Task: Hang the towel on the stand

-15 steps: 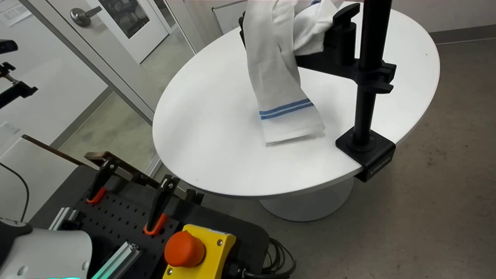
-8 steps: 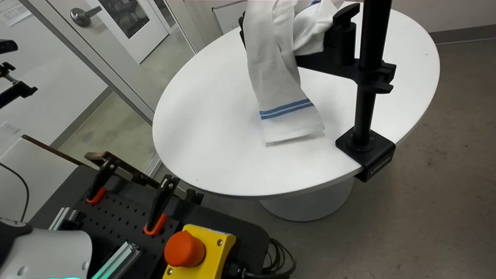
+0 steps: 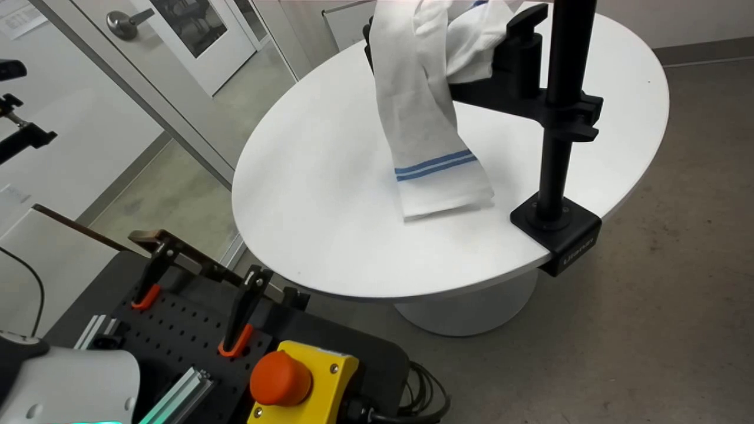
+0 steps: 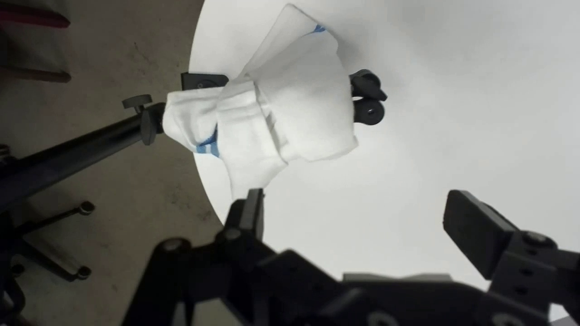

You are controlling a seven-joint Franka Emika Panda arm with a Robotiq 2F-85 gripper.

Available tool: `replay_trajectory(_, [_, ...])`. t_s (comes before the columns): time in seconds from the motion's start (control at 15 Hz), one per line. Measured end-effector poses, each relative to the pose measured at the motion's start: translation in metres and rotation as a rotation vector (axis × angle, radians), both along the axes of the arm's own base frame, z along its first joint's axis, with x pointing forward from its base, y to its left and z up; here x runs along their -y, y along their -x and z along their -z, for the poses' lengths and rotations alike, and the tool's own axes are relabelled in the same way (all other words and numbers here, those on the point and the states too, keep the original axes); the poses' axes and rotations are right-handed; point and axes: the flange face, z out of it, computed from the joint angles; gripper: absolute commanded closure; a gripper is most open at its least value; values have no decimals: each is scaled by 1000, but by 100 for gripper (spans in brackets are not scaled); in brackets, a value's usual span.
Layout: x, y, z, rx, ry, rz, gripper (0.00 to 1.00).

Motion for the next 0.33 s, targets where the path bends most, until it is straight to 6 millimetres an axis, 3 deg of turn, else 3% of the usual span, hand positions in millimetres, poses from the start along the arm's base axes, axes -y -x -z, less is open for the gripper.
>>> replay_trajectory(0.33, [-43,12,-47,46,-12,-138,0])
